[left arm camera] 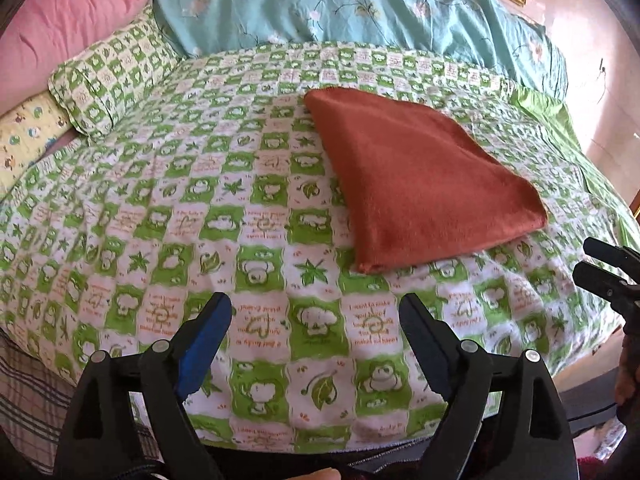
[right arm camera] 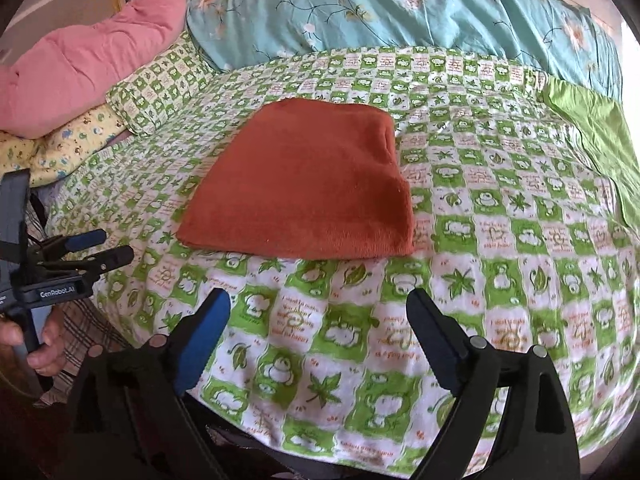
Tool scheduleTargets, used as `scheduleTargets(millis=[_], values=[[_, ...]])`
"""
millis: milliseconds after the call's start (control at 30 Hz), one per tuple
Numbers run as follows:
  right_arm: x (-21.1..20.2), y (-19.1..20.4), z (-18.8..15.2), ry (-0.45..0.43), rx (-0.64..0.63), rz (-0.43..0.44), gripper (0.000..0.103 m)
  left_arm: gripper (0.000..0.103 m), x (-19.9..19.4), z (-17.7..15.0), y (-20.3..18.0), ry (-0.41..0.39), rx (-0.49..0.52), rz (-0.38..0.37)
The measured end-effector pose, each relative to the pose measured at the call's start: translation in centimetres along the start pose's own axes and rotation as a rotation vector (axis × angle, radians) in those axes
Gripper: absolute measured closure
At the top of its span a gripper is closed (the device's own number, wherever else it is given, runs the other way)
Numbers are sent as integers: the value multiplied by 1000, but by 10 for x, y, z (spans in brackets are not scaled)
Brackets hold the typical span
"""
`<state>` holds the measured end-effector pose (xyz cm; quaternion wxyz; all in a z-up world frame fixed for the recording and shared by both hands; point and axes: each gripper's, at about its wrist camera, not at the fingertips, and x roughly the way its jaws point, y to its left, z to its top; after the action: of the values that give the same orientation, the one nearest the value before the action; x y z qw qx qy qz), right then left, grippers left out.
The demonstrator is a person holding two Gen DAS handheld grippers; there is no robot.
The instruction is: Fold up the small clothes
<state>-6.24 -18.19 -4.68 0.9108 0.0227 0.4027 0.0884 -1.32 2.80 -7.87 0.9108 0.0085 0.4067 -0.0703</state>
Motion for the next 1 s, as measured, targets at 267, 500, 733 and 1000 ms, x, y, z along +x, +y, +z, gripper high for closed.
scheduleTargets(millis=[267,500,733,1000], values=[[11,-2,11,-15,7,9,10,14,9,9,-11,-5,33,11],[19,-2,26,-23,-5,10,8,10,18,24,-21,-14,59,37],[29,-3,39,-32,-3,19,7,6,25,40,-26,-48,62,65],[37,-7,53,-38,13,23,7,6,35,52,-32,-42,51,105]])
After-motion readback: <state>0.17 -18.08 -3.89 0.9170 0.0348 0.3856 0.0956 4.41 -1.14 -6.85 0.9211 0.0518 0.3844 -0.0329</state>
